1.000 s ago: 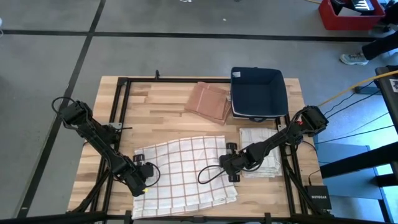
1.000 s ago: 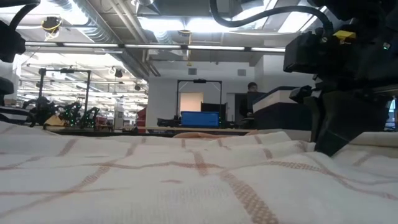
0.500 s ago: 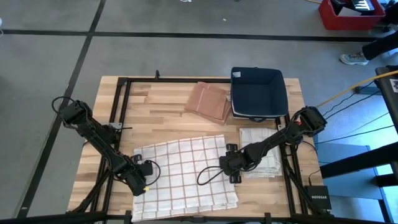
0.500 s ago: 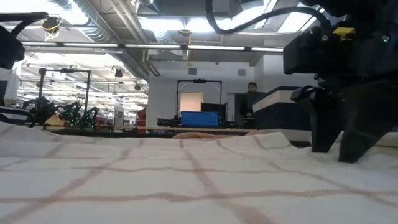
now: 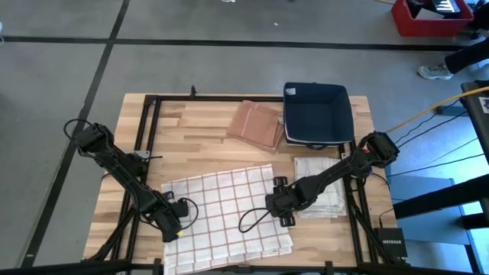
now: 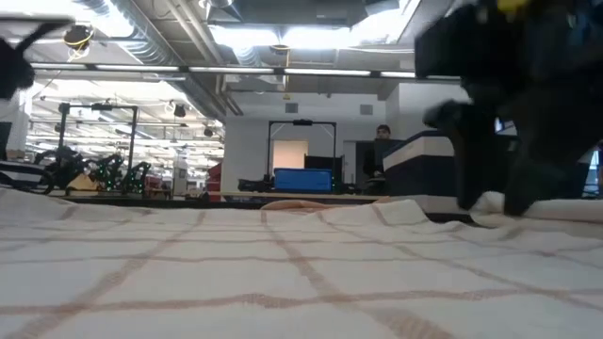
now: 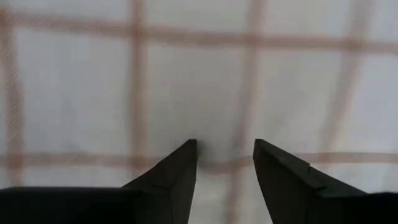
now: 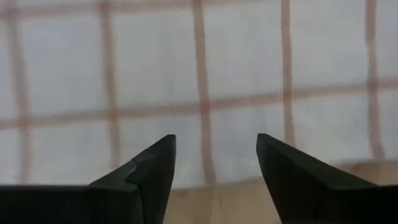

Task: Fold towel
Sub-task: Fold the white towel

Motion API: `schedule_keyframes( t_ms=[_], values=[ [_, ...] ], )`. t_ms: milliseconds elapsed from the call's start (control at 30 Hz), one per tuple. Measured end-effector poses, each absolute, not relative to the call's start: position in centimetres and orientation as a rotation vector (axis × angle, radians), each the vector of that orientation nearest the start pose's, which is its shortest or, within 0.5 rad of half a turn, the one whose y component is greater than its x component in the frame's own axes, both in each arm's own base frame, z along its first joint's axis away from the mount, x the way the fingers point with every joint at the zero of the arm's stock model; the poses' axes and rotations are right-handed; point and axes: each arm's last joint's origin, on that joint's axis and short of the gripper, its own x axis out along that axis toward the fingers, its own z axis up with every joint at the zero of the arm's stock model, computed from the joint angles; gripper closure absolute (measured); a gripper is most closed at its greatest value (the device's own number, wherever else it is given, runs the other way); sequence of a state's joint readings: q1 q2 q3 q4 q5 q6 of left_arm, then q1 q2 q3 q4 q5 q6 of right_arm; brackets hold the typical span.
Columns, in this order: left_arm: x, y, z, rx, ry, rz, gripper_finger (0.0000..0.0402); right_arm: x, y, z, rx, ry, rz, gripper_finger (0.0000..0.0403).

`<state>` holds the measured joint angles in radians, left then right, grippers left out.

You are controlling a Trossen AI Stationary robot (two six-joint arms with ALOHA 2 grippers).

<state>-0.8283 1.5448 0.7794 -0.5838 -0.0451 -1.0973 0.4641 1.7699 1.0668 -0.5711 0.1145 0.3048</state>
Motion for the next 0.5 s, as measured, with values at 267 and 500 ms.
schedule_keyframes(
  t_ms=[267,500],
  values=[
    [17.6,-19.5,16.5,-0.472,1.359,0.071,0.0254,30.0,14.7,17.4,-0.123,1.236,0.125,0.0178],
    [17.2,-19.6,14.1,-0.259,1.400,0.144,0.0254,28.9,14.1,14.8,-0.109,1.243,0.112,0.0178]
  ],
)
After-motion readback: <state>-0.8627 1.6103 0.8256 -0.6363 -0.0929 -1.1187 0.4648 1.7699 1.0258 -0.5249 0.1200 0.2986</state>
